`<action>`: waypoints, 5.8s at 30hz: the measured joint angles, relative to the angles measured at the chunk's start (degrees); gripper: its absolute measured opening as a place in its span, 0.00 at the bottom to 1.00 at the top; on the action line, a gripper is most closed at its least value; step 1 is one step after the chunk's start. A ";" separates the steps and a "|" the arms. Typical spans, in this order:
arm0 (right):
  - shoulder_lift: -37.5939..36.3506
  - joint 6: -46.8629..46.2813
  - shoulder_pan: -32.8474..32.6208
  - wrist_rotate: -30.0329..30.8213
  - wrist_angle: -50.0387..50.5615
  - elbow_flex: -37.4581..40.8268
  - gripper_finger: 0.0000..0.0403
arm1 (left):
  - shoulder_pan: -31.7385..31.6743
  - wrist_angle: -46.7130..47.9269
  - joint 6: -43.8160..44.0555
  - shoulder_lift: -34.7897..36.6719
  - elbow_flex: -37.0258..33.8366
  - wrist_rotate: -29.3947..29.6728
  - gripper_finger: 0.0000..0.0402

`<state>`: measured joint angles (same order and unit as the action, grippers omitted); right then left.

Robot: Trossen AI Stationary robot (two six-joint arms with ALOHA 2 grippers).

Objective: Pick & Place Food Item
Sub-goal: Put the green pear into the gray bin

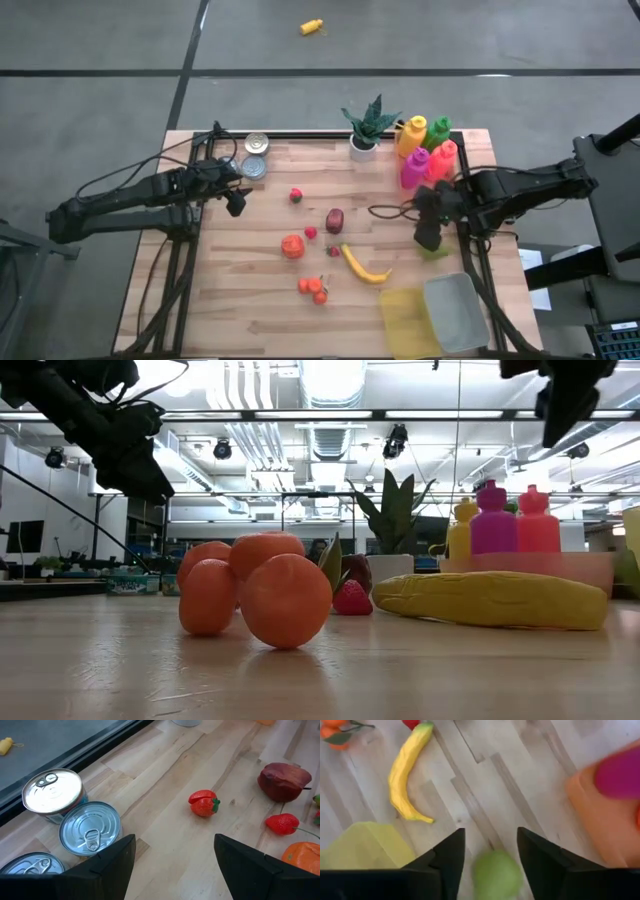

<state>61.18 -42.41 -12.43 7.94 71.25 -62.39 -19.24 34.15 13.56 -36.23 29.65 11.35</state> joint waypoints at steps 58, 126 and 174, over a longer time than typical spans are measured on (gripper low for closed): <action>-1.12 -53.03 -7.67 9.22 -5.01 20.30 0.83 | -0.01 0.00 0.00 -0.02 0.00 0.01 0.69; -1.34 6.40 -7.67 9.61 -23.92 31.37 0.83 | 0.00 0.00 0.00 -0.02 0.00 0.02 0.69; -1.06 -0.66 -7.68 7.44 -25.22 29.19 0.62 | -0.01 0.00 -0.01 -0.01 0.00 0.02 0.69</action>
<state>60.12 -43.08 -20.11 15.38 46.03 -33.20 -19.25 34.15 13.55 -36.24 29.65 11.38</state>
